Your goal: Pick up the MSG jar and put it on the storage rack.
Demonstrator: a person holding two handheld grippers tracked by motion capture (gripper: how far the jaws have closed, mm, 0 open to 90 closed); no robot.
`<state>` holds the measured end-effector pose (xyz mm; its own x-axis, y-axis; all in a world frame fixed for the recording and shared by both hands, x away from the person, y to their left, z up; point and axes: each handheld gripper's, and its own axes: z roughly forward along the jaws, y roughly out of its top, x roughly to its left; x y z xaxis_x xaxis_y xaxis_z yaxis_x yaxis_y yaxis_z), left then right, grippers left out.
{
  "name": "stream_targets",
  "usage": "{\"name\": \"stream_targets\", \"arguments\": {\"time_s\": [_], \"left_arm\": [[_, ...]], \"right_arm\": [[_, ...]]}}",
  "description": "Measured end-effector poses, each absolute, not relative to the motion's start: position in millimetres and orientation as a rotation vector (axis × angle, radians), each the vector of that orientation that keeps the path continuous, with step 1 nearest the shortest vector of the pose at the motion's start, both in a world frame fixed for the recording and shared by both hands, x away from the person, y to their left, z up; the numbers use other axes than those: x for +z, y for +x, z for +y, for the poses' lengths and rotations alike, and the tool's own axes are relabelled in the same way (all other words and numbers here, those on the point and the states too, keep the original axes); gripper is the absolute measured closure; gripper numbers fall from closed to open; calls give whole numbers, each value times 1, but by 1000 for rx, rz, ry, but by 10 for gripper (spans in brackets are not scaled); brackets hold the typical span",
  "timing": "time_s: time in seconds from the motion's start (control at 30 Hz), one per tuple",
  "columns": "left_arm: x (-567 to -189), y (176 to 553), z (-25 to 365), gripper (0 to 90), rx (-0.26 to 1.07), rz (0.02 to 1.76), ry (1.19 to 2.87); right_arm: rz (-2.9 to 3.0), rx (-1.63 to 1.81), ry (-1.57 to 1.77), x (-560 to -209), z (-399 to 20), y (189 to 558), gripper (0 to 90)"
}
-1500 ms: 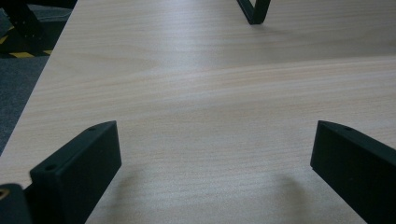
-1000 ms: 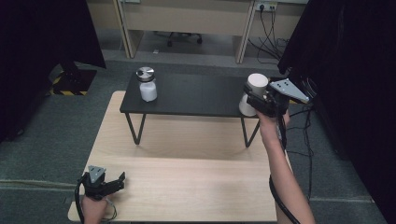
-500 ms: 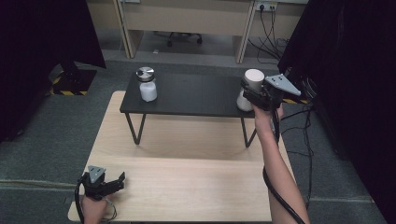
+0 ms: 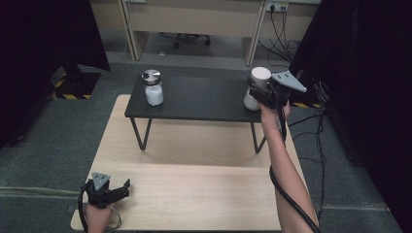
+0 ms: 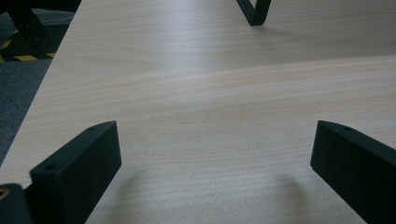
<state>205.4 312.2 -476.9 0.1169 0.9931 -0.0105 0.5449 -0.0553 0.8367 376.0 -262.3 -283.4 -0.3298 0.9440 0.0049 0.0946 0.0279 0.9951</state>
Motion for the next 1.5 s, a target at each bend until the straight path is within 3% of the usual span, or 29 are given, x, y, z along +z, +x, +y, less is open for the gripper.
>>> {"name": "stream_targets", "arguments": {"time_s": [0.7,0.9,1.1,1.5], "left_arm": [[-477,206,311,11,814,1508,1706],[-477,206,311,11,814,1507,1705],[-477,205,311,11,814,1506,1706],[-477,205,311,11,814,1500,1706]], "right_arm": [[1546,1404,1093,-284,-267,379,332],[1533,1382,1075,-284,-262,376,220],[1510,1388,1083,-290,-260,376,2],[1472,1366,1092,-298,-257,361,2]]}}
